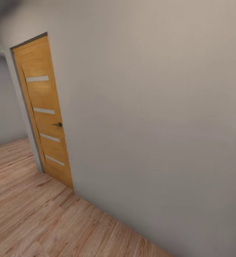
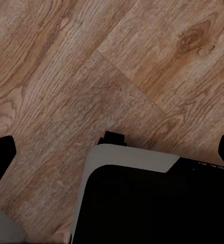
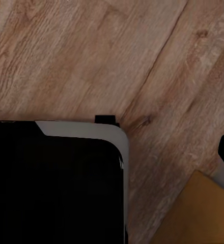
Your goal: Move the two storage containers from the living room to the garage. In the garage, place one container on the floor and stack the other container on top of it (either order is fine).
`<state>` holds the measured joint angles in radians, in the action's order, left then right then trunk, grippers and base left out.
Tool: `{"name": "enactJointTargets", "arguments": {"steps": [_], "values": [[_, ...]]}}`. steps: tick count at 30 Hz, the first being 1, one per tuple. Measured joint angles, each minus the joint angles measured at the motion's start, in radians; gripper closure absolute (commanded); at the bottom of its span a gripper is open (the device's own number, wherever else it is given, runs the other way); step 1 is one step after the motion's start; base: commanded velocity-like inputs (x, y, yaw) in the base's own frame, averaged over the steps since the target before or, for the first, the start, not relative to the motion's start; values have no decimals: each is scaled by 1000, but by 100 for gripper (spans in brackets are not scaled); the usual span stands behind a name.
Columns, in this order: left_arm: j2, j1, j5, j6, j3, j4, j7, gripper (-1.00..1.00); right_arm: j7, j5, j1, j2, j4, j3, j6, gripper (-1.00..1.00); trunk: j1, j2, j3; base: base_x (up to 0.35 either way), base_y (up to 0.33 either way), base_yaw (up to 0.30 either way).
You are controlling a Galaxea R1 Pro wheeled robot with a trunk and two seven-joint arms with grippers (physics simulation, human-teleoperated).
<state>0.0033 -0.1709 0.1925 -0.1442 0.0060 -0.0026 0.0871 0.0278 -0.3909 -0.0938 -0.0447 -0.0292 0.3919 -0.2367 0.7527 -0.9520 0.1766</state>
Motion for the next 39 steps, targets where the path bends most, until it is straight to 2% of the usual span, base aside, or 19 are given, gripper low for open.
{"name": "enactJointTargets", "arguments": {"steps": [39], "values": [[-2, 0, 0, -4, 0, 0, 1, -100, 0, -9, 0, -2, 0, -6, 0, -100, 0, 0, 0, 0, 0, 274]]}}
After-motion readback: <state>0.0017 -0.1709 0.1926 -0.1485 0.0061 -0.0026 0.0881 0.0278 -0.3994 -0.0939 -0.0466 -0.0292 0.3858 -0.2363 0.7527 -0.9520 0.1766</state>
